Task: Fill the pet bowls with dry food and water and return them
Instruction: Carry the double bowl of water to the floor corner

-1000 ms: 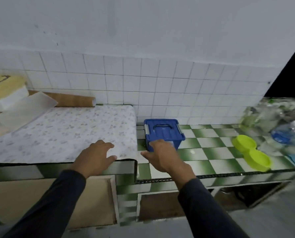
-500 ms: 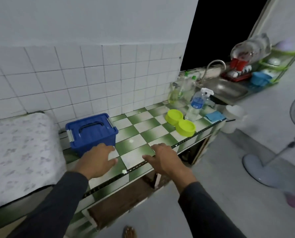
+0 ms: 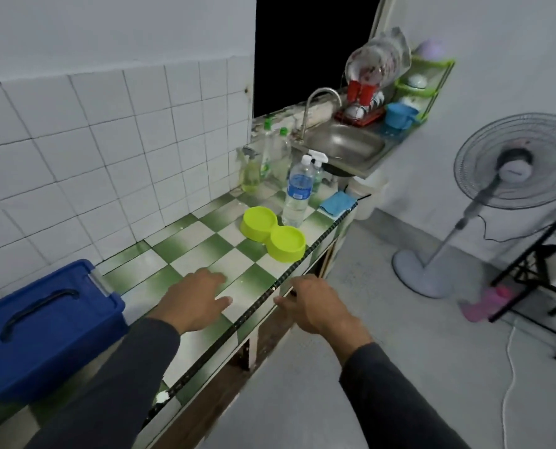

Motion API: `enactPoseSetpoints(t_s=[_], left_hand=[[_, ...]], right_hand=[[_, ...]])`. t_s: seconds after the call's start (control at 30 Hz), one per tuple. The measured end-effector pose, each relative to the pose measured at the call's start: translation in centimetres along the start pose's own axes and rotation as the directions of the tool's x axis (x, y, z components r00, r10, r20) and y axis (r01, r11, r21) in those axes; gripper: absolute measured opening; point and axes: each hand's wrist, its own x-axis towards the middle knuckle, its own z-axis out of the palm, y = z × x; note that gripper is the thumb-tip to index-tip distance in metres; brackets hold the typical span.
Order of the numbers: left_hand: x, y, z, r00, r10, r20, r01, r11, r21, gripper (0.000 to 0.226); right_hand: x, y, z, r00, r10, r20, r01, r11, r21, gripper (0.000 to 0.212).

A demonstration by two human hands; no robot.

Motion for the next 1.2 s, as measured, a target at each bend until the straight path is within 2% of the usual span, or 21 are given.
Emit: enactPoseSetpoints(t_s=[0.23,0.47,0.6,0.93,1.2], left_hand=[[8.0,1.2,-1.1,0.998,0.065,0.022,-0.066,0.997,0.03,0.058],[14.0,2.0,-0.3,0.996,0.081,0.036,-0.081,0.997,-0.001,0.059],[17.3,2.8,0.3,0.996,0.075,0.04,-0.075,0.997,-0.004,0.059],[25.2,4.1,2.1,1.0,-0.017,-0.024,0.015,0.998,-0.06,0.057],[28.8,3.0,5.5,0.994,-0.106,-0.003,0.102,0.971,-0.214,0.057]], right_hand=[[5.7,2.2,-0.8,0.998,0.068,-0.003,-0.068,0.998,0.007,0.051],[10.9,4.5,-1.2,0.996,0.089,0.001,-0.089,0.994,0.062,0.061],[14.1,6.3,-1.1,0.997,0.08,0.0,-0.08,0.993,0.086,0.058],[22.9,10.6,-1.3,0.999,0.028,0.034,-0.031,0.994,0.101,0.067],[28.1,12.9,0.8,0.994,0.034,0.107,-0.053,0.982,0.181,0.067]])
